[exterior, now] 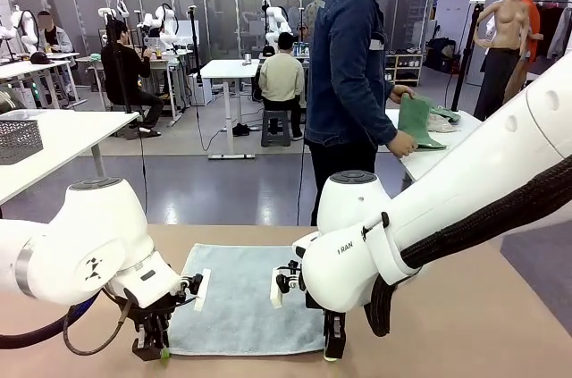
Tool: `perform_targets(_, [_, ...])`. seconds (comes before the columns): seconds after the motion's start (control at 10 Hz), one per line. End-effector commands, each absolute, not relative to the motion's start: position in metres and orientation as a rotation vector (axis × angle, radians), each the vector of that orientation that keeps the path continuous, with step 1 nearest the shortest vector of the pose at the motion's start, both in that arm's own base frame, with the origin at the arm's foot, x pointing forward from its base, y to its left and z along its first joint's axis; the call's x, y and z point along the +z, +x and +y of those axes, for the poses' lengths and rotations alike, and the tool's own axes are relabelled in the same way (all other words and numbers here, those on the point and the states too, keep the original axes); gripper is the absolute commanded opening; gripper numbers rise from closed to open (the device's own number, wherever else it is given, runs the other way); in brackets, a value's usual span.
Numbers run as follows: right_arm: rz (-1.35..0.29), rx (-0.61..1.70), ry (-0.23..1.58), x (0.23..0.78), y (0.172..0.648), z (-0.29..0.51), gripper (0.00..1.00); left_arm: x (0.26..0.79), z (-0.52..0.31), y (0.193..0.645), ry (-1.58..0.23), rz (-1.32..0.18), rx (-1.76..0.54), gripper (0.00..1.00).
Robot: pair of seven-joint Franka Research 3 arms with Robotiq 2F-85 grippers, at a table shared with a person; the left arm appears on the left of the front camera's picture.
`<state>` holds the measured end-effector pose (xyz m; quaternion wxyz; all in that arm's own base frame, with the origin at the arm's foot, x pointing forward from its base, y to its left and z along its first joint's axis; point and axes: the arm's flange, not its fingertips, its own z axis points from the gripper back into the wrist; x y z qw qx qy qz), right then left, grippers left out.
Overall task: Fold the towels and place them in the basket.
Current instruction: When a person lays out a Towel with hook on the table, fold it in half twice.
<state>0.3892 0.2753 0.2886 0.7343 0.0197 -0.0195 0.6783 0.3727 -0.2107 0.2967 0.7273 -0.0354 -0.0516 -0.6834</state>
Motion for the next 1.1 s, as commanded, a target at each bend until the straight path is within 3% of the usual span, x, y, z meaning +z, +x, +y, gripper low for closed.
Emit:
perform_targets(0.0, [-0.024,1.495,0.059,0.280,0.384,0.271,0.05,0.288,-0.201,0.365,-0.076,-0.121,-1.496,0.00])
perform_targets(0.1, [-0.027,1.495,0.055,0.285,0.381,0.270,0.00,0.291,-0.201,0.363,-0.069,-0.132,-1.499,0.00])
perform_targets(0.5, [-0.043,1.486,0.122,0.309,0.369,0.265,0.00,0.307,-0.200,0.354,-0.066,-0.147,-1.525,0.00])
perform_targets(0.8, [-0.058,1.482,0.075,0.337,0.360,0.267,0.00,0.333,-0.199,0.340,-0.048,-0.197,-1.550,0.00])
perform_targets(1.0, [-0.110,1.491,0.022,0.360,0.352,0.268,0.05,0.354,-0.199,0.326,-0.070,-0.244,-1.552,0.00])
